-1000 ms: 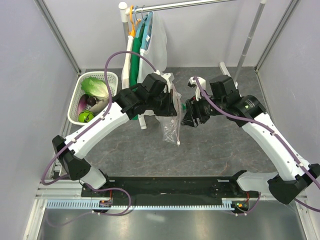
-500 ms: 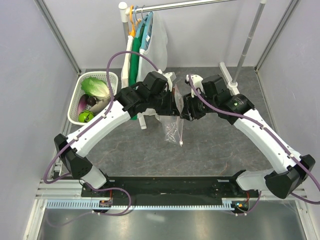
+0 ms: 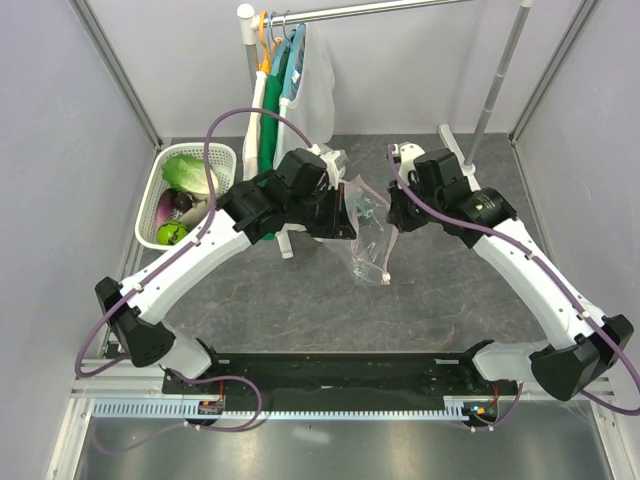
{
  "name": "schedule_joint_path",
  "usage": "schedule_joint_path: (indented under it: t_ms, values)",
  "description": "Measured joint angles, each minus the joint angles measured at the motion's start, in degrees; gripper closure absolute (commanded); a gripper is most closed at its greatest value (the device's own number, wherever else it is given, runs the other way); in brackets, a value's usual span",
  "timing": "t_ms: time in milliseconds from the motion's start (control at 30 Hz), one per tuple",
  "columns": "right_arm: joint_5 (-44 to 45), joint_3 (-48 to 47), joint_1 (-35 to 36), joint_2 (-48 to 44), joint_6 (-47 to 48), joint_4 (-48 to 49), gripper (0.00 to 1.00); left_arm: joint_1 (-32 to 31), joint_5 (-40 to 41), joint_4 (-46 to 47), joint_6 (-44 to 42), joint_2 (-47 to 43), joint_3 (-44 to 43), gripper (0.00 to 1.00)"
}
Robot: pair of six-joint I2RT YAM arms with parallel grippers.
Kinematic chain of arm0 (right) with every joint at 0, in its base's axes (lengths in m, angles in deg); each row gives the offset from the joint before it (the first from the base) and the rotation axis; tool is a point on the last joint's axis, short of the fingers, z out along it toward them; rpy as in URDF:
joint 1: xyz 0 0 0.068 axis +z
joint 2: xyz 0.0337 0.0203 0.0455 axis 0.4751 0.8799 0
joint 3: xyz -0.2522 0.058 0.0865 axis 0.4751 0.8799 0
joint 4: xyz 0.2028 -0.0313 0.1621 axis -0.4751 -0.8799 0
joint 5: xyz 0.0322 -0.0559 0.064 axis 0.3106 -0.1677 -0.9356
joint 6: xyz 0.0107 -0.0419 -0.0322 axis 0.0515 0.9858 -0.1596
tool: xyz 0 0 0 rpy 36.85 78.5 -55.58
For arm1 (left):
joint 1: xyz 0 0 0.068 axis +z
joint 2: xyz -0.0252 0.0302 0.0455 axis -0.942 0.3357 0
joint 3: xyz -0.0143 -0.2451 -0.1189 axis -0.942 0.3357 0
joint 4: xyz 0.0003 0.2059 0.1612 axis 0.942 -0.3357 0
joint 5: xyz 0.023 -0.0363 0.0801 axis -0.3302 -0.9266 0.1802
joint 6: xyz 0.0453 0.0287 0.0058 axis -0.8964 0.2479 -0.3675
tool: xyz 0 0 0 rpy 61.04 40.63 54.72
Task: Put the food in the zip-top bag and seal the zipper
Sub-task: Open the zipper of the food storage bag.
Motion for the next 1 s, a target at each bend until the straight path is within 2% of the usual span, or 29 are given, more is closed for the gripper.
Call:
schedule_joint_path:
  t_ms: [300,567,700,1000]
  values:
    - [-4.1,-3.2,-9.5,-6.6,5.9,-8.6,1.0,2.8,-0.5,-1.0,-6.6,-5.3,1.0,0.98]
    - [-16.1,-9.1,-9.3,-13.4,13.1,-20.3,1.0,2.5,-0.3,-3.6,-12.5,-5.3,8.2,0.98]
    - [-21.7,-7.7,-9.1,-11.4,15.3,-24.2,1.0,2.2,-0.9,-3.8,-14.4,-3.3,10.3,0.98]
    - [-28.8,3.2,-9.2,-0.3,14.9,-21.8,1.0,2.2,-2.0,-6.2,-20.2,2.8,11.8,0.98]
